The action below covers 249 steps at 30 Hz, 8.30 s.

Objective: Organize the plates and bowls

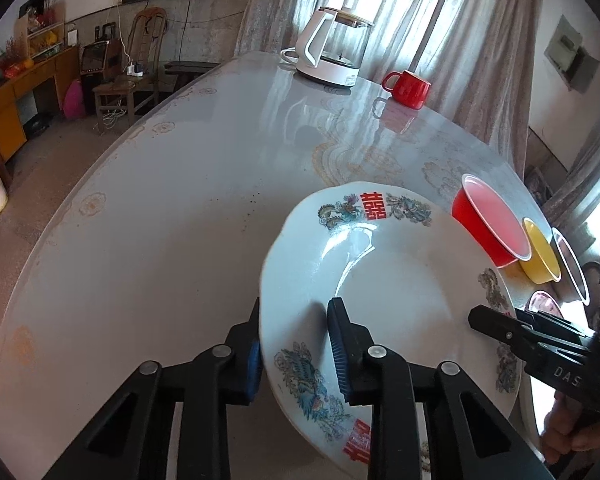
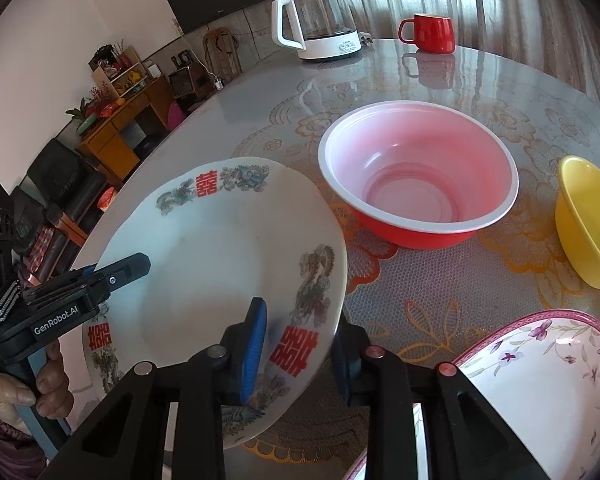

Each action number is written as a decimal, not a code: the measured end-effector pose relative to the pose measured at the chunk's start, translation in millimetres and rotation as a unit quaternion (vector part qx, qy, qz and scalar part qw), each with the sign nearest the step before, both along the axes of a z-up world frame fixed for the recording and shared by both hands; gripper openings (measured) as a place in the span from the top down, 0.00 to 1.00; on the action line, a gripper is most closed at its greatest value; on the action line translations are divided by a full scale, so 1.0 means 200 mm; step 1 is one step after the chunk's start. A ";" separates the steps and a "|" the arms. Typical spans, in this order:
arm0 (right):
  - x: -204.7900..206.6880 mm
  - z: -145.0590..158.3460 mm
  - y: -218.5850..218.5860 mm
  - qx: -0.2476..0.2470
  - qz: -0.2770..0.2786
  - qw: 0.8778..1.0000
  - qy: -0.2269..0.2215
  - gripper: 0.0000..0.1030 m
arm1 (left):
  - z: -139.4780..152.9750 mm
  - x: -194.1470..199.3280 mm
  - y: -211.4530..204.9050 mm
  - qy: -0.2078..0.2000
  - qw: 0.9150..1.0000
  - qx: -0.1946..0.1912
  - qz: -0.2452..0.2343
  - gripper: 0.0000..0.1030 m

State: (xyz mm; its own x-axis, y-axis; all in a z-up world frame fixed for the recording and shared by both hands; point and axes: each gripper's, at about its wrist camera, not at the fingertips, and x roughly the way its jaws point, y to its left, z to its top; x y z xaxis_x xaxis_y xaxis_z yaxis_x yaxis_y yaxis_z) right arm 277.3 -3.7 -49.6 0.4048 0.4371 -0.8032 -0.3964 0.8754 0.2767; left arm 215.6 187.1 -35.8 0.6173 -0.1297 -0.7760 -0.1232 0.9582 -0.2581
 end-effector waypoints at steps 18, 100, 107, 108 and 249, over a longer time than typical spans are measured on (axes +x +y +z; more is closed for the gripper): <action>0.01 -0.01 0.00 -0.001 0.009 1.000 0.011 0.72 | 0.01 -0.05 -0.02 -0.005 1.000 -0.002 -0.003 0.74; -0.68 0.05 -1.08 0.096 -0.188 0.977 -0.027 0.73 | 0.20 -0.41 -1.08 -0.043 0.977 -0.001 -0.209 0.68; -0.67 0.04 -1.07 0.075 -0.189 0.979 -0.035 0.73 | 0.15 -0.36 -1.07 -0.021 0.980 -0.002 -0.200 0.68; -0.67 0.04 -1.07 0.074 -0.189 0.979 -0.036 0.73 | 0.14 -0.36 -1.07 -0.016 0.980 -0.002 -0.197 0.68; -0.88 0.04 -0.39 0.093 0.056 0.994 0.001 0.76 | 0.13 -0.78 -0.28 -0.038 0.997 0.008 -0.062 0.51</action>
